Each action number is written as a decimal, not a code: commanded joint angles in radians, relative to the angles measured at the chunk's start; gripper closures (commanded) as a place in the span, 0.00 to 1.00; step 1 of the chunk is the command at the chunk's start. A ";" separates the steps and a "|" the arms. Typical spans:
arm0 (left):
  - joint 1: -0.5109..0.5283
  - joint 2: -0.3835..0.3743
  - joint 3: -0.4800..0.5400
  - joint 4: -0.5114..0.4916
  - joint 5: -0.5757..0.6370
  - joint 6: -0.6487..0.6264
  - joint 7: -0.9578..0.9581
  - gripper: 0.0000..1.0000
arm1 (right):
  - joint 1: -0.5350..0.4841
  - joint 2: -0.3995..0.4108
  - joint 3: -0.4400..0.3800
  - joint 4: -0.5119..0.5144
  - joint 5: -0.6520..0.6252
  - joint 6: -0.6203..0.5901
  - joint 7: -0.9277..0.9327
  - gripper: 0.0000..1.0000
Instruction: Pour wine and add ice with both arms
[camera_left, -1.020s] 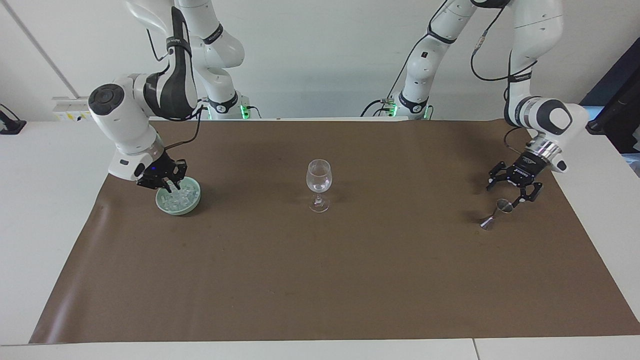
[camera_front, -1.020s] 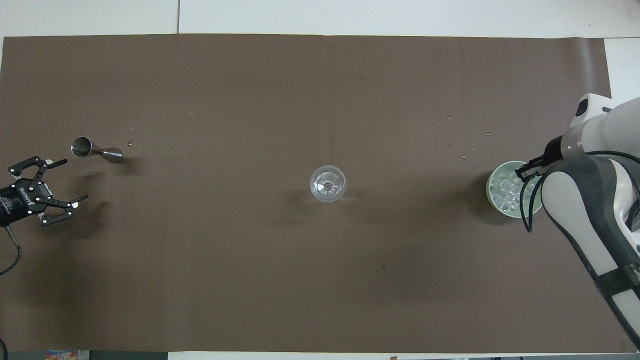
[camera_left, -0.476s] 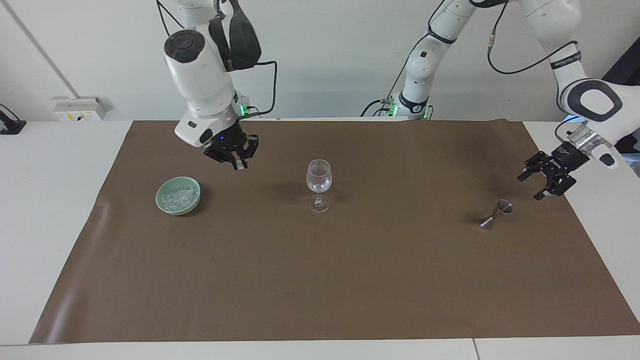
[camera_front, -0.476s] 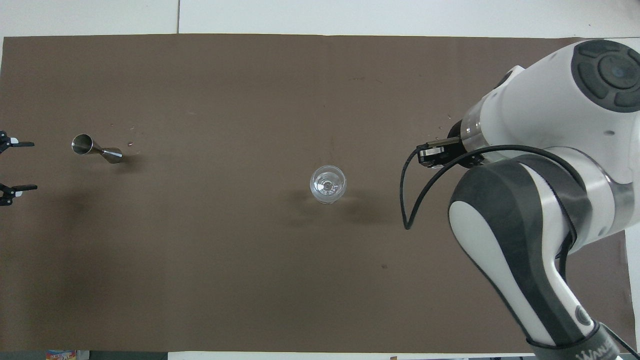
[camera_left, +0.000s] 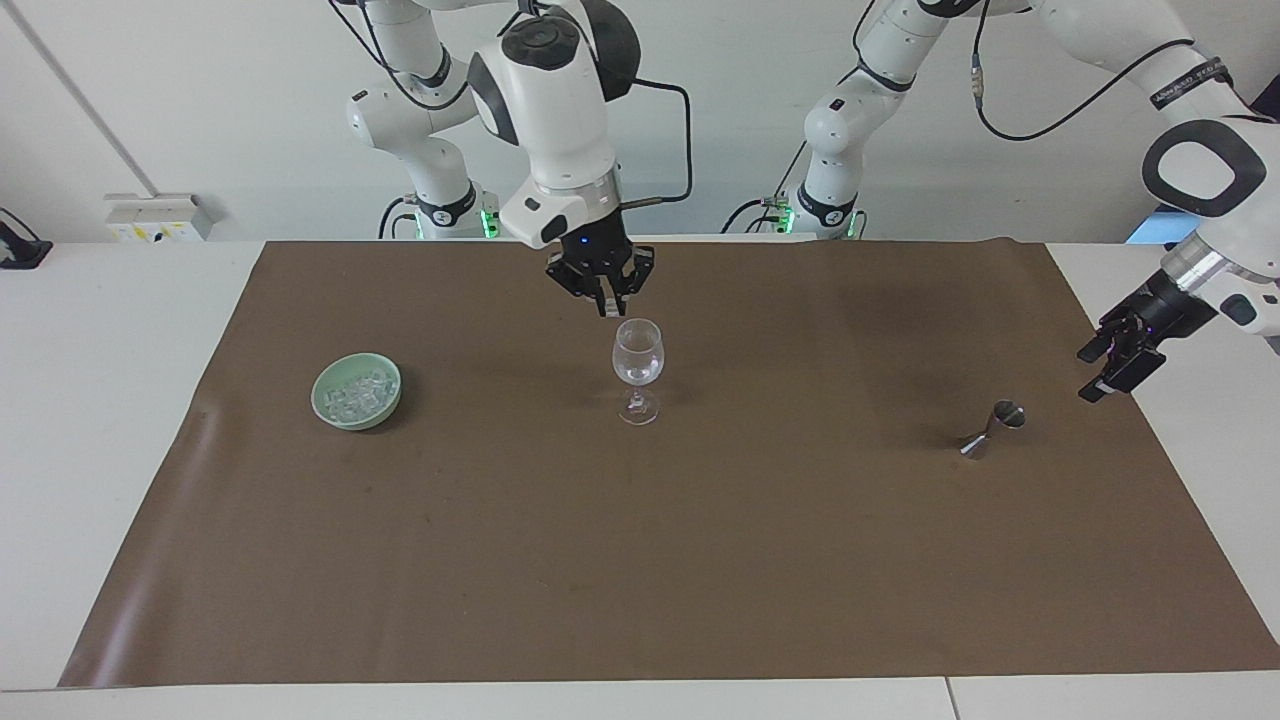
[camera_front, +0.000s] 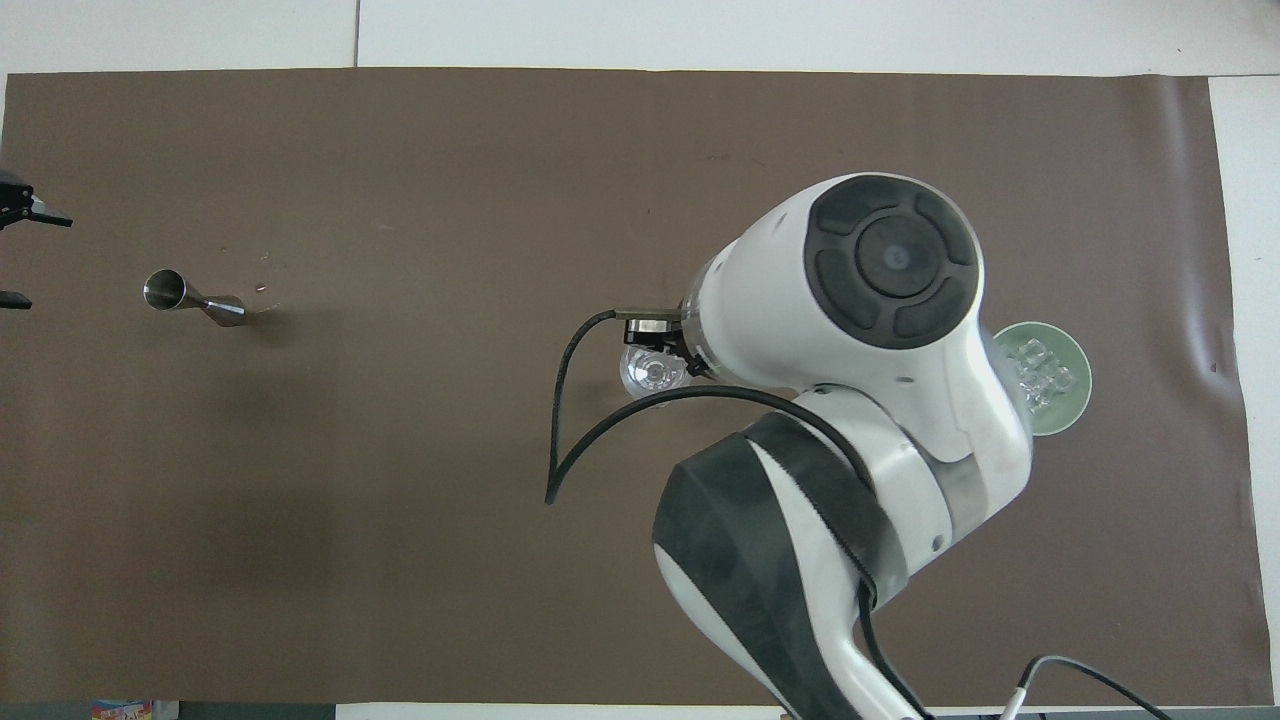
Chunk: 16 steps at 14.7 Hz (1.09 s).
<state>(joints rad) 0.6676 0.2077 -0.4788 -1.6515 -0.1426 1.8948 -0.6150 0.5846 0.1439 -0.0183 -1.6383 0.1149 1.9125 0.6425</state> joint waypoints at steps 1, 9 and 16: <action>-0.086 -0.060 0.028 0.021 0.067 -0.052 0.012 0.00 | 0.044 0.034 -0.006 0.017 -0.030 0.013 0.032 0.85; -0.592 -0.162 0.398 0.022 0.067 -0.137 0.213 0.00 | 0.054 0.029 -0.006 -0.066 -0.051 0.099 0.031 0.85; -0.651 -0.211 0.450 0.054 0.058 -0.391 0.417 0.00 | 0.041 0.017 -0.006 -0.132 -0.054 0.183 0.025 0.84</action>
<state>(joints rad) 0.0306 0.0038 -0.0530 -1.6248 -0.0950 1.6033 -0.2676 0.6341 0.1838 -0.0281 -1.7317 0.0770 2.0661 0.6671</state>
